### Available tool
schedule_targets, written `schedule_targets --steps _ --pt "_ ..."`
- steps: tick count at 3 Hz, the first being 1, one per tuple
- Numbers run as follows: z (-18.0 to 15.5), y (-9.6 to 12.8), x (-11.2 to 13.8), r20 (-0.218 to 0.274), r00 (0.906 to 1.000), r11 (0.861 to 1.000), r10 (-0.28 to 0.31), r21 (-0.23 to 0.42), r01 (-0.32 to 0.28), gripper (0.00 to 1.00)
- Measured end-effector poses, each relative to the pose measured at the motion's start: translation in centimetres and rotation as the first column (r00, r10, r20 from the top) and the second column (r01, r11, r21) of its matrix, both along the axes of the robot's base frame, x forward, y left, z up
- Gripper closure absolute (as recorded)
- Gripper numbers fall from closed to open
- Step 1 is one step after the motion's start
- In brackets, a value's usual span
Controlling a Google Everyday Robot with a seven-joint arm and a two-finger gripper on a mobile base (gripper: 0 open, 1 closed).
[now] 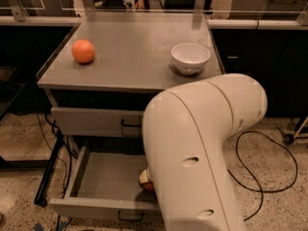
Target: Place apple into middle drawer
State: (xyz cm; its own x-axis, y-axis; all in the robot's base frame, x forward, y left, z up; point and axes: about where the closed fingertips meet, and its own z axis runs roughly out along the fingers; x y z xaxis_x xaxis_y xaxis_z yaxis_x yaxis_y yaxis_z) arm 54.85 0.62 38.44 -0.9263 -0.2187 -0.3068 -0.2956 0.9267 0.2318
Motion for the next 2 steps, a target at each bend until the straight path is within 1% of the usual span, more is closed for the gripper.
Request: schedule_targets --steps 1,2 --pt "-0.87 -0.31 0.36 -0.001 0.9992 0.999 -0.039 0.008 0.039 1.00" --pt "-1.43 0.56 0.27 -0.005 0.9993 0.999 -0.036 0.001 0.036 1.00"
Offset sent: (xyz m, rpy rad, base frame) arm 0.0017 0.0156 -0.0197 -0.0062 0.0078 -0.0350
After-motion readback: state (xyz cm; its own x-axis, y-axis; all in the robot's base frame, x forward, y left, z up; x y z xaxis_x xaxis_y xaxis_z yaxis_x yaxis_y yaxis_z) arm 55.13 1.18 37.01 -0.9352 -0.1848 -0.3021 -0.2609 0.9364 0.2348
